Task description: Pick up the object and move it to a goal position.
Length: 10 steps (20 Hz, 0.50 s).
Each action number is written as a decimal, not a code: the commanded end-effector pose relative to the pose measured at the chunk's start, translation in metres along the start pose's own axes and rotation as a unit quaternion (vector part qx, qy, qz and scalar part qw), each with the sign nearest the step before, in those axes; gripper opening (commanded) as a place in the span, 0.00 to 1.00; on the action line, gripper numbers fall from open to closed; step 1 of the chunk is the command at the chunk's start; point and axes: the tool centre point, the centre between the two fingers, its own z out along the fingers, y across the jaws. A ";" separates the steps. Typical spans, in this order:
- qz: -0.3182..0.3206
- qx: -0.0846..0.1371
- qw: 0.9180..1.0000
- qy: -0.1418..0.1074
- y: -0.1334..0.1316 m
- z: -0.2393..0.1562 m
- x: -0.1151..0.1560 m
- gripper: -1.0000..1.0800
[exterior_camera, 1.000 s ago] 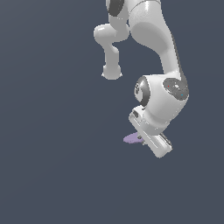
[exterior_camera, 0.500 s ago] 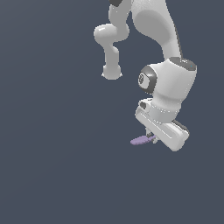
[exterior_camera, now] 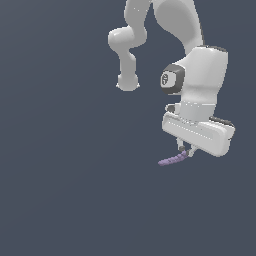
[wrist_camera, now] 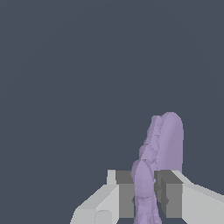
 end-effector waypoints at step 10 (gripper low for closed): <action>0.000 0.095 0.995 0.039 -0.021 -0.042 -0.010 0.00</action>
